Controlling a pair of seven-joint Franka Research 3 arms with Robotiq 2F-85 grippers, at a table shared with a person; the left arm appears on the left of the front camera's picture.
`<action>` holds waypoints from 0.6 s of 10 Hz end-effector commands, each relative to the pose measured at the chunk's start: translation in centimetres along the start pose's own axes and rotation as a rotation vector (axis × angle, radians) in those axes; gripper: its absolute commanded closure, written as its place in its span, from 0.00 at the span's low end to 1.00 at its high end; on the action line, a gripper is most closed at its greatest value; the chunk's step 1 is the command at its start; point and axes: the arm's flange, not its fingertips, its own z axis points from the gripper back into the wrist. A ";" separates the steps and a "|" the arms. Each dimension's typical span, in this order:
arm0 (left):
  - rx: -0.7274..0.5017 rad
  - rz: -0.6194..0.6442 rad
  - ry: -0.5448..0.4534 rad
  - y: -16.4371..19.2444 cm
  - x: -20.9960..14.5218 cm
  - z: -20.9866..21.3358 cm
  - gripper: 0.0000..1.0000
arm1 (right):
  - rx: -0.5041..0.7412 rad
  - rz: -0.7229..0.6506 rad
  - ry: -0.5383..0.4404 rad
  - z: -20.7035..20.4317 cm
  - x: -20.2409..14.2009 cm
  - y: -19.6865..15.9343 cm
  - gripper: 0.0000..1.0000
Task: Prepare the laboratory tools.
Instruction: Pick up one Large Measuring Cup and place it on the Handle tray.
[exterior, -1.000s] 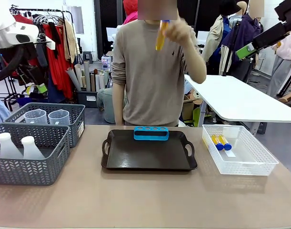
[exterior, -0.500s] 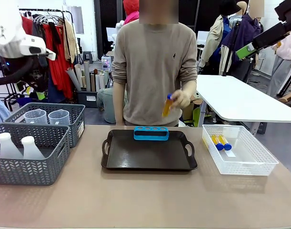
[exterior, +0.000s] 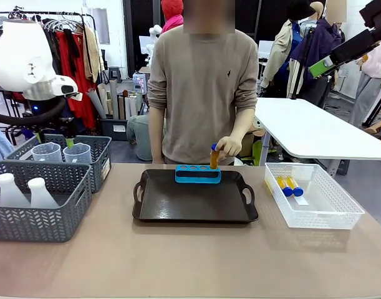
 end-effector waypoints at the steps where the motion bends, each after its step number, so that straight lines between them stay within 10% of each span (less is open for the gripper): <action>1: -0.037 0.021 0.000 0.5 1.6 -1.5 0.00 | 0.003 0.001 -0.003 0.0 0.0 0.0 0.00; 6: 0.016 0.038 0.005 0.4 2.9 -7.3 0.00 | 0.003 0.001 -0.003 0.0 0.0 0.0 0.00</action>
